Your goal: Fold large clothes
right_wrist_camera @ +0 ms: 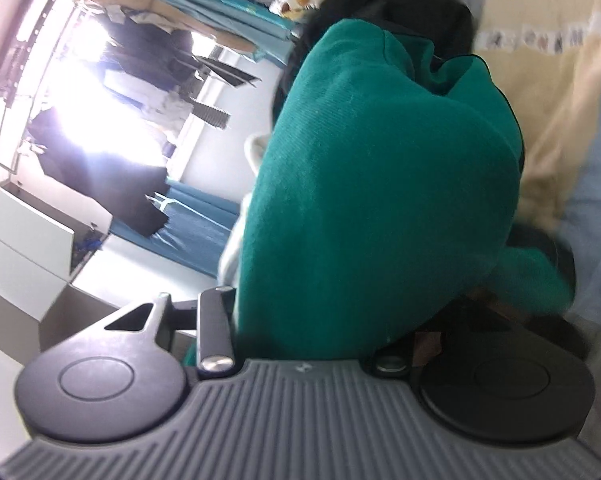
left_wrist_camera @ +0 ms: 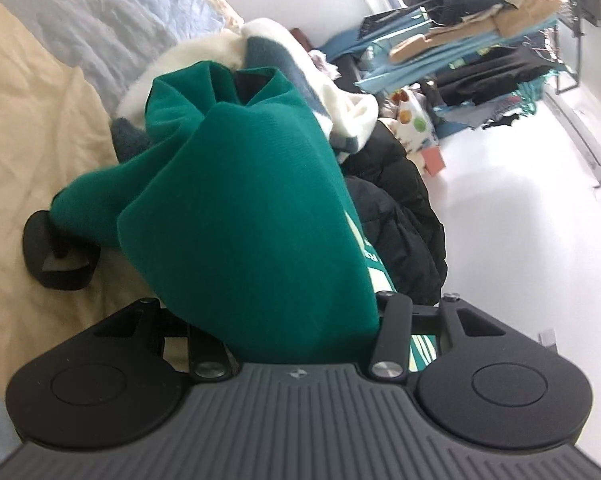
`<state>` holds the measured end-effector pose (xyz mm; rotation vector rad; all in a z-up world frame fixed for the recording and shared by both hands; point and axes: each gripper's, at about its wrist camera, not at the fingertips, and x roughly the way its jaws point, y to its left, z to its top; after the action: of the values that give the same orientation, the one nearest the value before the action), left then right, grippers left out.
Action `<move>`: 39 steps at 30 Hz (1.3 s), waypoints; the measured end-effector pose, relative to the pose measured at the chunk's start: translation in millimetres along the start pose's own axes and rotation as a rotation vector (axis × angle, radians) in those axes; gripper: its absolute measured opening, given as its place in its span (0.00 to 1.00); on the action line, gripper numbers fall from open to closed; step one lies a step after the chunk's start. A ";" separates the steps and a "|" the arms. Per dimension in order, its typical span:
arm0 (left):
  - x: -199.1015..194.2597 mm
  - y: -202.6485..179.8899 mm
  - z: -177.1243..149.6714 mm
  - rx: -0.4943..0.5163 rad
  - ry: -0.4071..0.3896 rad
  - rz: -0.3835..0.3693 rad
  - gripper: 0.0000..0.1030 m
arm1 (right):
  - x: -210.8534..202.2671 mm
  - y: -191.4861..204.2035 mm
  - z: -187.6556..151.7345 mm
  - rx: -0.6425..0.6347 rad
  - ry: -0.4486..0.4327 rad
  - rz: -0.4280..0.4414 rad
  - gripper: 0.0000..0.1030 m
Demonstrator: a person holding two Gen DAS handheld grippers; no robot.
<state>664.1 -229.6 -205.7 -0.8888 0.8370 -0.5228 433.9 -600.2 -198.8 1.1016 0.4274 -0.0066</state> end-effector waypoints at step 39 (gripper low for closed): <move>-173.5 -58.1 -44.9 0.304 0.073 0.213 0.77 | -142.6 48.7 -50.8 -0.017 -0.009 -0.168 0.78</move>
<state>523.3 -159.9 -101.6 -0.4985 0.8793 -0.4818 296.5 -562.9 -127.9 1.0462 0.5096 -0.1556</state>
